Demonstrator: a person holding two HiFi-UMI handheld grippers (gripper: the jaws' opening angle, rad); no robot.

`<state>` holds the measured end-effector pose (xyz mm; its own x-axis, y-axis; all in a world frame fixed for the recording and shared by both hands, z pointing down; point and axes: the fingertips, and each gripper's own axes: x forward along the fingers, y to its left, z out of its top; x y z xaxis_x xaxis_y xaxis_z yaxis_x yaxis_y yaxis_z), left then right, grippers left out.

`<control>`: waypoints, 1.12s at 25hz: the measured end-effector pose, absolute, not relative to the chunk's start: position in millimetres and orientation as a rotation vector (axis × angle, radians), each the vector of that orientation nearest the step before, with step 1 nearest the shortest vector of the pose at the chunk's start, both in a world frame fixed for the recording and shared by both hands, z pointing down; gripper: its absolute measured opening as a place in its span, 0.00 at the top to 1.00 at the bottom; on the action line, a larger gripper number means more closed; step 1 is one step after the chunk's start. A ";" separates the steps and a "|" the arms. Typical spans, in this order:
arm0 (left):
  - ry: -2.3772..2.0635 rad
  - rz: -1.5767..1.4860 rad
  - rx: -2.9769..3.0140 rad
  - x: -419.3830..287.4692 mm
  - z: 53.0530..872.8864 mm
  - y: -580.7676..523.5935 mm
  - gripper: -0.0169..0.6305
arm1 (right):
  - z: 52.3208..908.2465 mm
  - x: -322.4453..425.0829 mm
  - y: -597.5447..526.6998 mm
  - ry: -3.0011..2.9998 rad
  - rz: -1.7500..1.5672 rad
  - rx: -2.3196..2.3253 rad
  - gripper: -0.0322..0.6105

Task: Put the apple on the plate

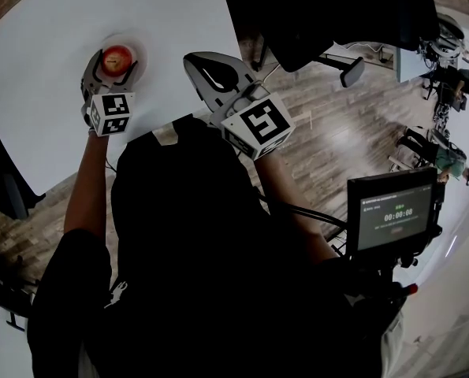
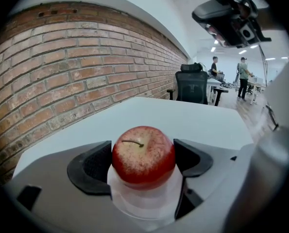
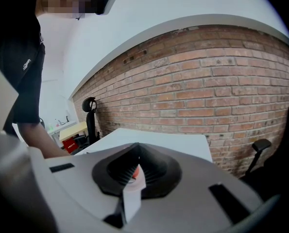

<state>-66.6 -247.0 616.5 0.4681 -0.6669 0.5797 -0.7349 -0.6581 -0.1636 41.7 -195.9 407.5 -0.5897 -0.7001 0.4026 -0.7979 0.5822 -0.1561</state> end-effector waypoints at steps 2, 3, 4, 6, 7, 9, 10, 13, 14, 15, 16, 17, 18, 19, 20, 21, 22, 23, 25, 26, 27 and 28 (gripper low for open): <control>-1.248 0.957 2.591 -68.2 617.1 -245.7 0.35 | 406.9 40.9 -196.0 -2.522 0.464 1.224 0.95; -1.248 0.960 2.590 -68.6 617.3 -245.4 0.35 | 406.8 40.6 -196.1 -2.523 0.461 1.222 0.95; -1.247 0.964 2.588 -68.7 617.6 -245.3 0.35 | 406.5 40.4 -196.1 -2.525 0.459 1.220 0.95; -1.244 0.971 2.584 -69.7 618.3 -245.0 0.35 | 406.0 39.8 -196.3 -2.528 0.455 1.218 0.95; -1.244 0.974 2.581 -70.5 618.6 -245.1 0.35 | 405.8 39.4 -196.5 -2.530 0.453 1.217 0.95; -1.241 0.975 2.577 -71.4 619.0 -245.9 0.35 | 405.2 39.3 -196.9 -2.533 0.456 1.217 0.95; -1.237 0.976 2.575 -71.3 619.6 -246.4 0.35 | 405.3 39.5 -196.8 -2.533 0.460 1.217 0.94; -1.215 0.984 2.569 -70.9 622.4 -247.6 0.35 | 405.1 40.5 -197.6 -2.532 0.457 1.223 0.95; -1.209 0.988 2.568 -71.0 623.2 -248.3 0.35 | 405.0 40.8 -198.0 -2.532 0.454 1.225 0.95; -1.205 0.991 2.567 -71.1 624.0 -248.9 0.35 | 404.9 41.1 -198.4 -2.531 0.452 1.228 0.95; -1.203 0.991 2.564 -71.4 624.5 -249.4 0.35 | 404.8 41.5 -198.7 -2.531 0.452 1.231 0.95; -1.202 0.988 2.560 -71.9 624.8 -249.7 0.35 | 404.6 41.7 -198.8 -2.531 0.452 1.233 0.95; -1.202 0.984 2.556 -72.5 625.0 -250.1 0.35 | 404.5 41.9 -198.9 -2.531 0.452 1.235 0.95; -1.202 0.979 2.553 -72.9 625.0 -250.3 0.35 | 404.4 41.9 -199.1 -2.531 0.451 1.236 0.95; -1.199 0.971 2.550 -73.1 625.1 -250.5 0.35 | 404.3 42.0 -199.2 -2.532 0.450 1.236 0.95; -1.195 0.962 2.548 -72.8 625.3 -250.6 0.34 | 404.2 42.1 -199.2 -2.532 0.450 1.236 0.95; -1.190 0.952 2.545 -72.3 625.9 -250.5 0.31 | 404.1 42.3 -199.1 -2.532 0.449 1.236 0.95; -1.188 0.945 2.541 -72.1 626.6 -250.4 0.30 | 404.2 42.6 -198.8 -2.532 0.450 1.236 0.95; -1.189 0.942 2.534 -72.3 627.7 -250.4 0.30 | 404.5 43.3 -198.1 -2.532 0.449 1.236 0.95; -1.191 0.942 2.532 -72.4 628.2 -250.5 0.30 | 404.7 43.7 -197.8 -2.532 0.448 1.235 0.95; -1.192 0.942 2.531 -72.5 628.5 -250.7 0.30 | 405.0 43.8 -197.6 -2.531 0.448 1.234 0.95; -1.193 0.943 2.530 -73.1 628.8 -251.0 0.30 | 405.4 43.7 -197.4 -2.529 0.448 1.233 0.95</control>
